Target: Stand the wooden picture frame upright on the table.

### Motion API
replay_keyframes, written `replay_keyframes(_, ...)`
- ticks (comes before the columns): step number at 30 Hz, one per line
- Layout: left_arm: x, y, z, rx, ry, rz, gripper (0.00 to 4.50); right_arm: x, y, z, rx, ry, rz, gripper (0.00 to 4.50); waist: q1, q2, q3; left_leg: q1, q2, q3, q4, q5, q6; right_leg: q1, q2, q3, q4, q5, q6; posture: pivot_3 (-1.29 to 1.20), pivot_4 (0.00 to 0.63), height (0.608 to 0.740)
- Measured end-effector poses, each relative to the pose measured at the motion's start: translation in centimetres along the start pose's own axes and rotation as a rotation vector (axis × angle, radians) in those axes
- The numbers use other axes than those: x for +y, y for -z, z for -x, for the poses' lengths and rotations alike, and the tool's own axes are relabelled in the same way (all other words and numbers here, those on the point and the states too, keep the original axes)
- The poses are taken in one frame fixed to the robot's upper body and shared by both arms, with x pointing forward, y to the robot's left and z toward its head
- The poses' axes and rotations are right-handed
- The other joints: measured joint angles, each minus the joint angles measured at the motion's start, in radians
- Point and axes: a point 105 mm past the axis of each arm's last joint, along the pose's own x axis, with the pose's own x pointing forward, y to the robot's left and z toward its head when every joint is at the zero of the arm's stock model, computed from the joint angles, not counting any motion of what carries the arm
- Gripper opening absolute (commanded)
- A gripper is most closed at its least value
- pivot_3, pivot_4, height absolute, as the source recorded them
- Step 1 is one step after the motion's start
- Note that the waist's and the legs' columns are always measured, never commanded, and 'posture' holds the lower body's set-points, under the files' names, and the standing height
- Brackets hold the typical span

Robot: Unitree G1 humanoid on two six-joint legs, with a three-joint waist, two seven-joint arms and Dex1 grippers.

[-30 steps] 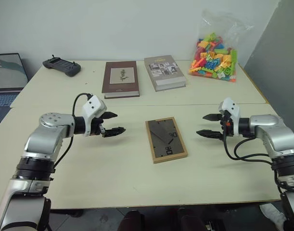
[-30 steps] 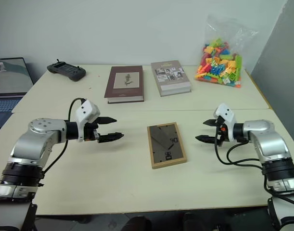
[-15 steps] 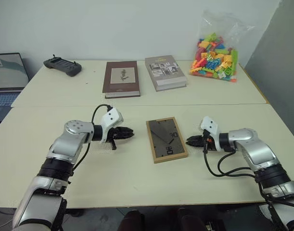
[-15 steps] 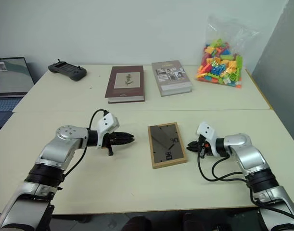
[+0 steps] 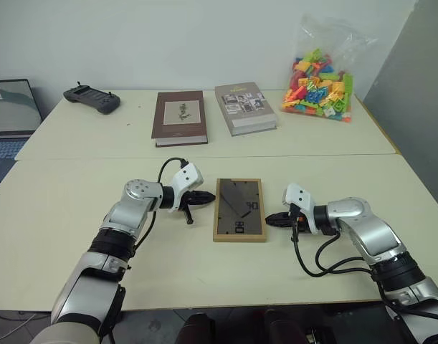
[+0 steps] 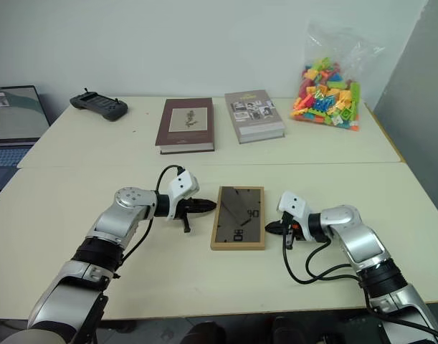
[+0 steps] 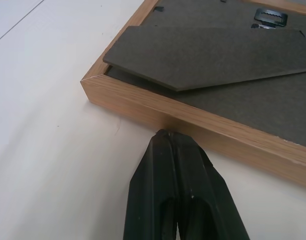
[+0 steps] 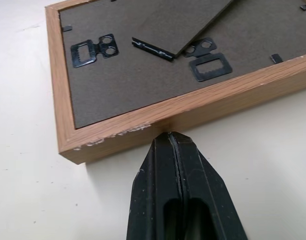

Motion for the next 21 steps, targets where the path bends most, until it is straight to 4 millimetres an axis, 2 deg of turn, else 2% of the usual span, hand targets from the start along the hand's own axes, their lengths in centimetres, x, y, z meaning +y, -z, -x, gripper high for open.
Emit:
replay_keyframes(2, 0.2, 0.3, 0.8, 0.02, -0.012, 0.024, 0.02, -1.0, 0.0, 0.1, 0.001, 0.054, -0.002, 0.0, -0.002, 0.0, 0.0, 0.0, 0.0, 0.0, 0.0, 0.0, 0.0, 0.0, 0.0, 0.0, 0.0, 0.0, 0.0, 0.0, 0.15, 0.74)
replay_keyframes(3, 0.0, 0.7, 2.0, 0.032, -0.004, 0.063, 0.21, -2.1, -0.2, 0.2, -0.003, 0.107, -0.005, 0.0, -0.007, 0.0, 0.0, 0.0, 0.0, 0.0, 0.0, 0.0, -0.001, -0.001, 0.001, 0.001, 0.0, 0.0, 0.0, 0.0, 0.15, 0.74)
replay_keyframes(5, -0.3, 1.1, 3.5, 0.032, 0.019, 0.134, 0.49, -3.0, -0.4, 0.4, -0.007, 0.15, -0.007, 0.0, -0.014, 0.0, 0.0, 0.0, 0.001, -0.001, -0.001, 0.0, -0.001, -0.001, 0.001, 0.001, 0.001, 0.0, -0.001, 0.0, 0.15, 0.74)
replay_keyframes(7, -1.0, 1.7, 5.5, 0.028, 0.073, 0.328, 0.89, -3.7, -0.6, 0.2, -0.025, 0.181, -0.013, 0.0, -0.024, 0.0, 0.0, 0.0, 0.001, -0.001, -0.001, 0.0, -0.001, -0.001, 0.001, 0.0, 0.0, -0.001, -0.001, 0.0, 0.15, 0.74)
replay_keyframes(10, -1.7, 1.5, 7.2, -0.018, 0.129, 0.626, 1.57, -3.7, -0.5, -0.4, -0.033, 0.185, -0.025, 0.0, -0.025, 0.0, 0.0, 0.0, 0.0, -0.002, -0.001, 0.0, 0.0, 0.0, 0.001, -0.001, 0.0, -0.001, -0.001, 0.0, 0.15, 0.74)
replay_keyframes(15, -3.0, 1.4, 8.5, -0.073, 0.211, 1.026, 2.43, -3.3, -0.7, -1.1, -0.04, 0.161, -0.014, 0.0, -0.024, 0.0, 0.0, 0.0, 0.0, -0.003, 0.0, 0.0, 0.0, 0.0, 0.0, -0.001, 0.0, -0.001, 0.0, 0.0, 0.15, 0.74)
replay_keyframes(21, -4.5, 1.2, 7.8, -0.077, 0.278, 1.174, 3.52, -3.2, -0.6, -1.1, -0.029, 0.141, -0.004, 0.0, -0.027, 0.0, 0.0, 0.001, 0.0, -0.004, 0.0, 0.001, -0.003, 0.0, 0.0, 0.0, 0.001, -0.001, -0.001, 0.0, 0.15, 0.74)
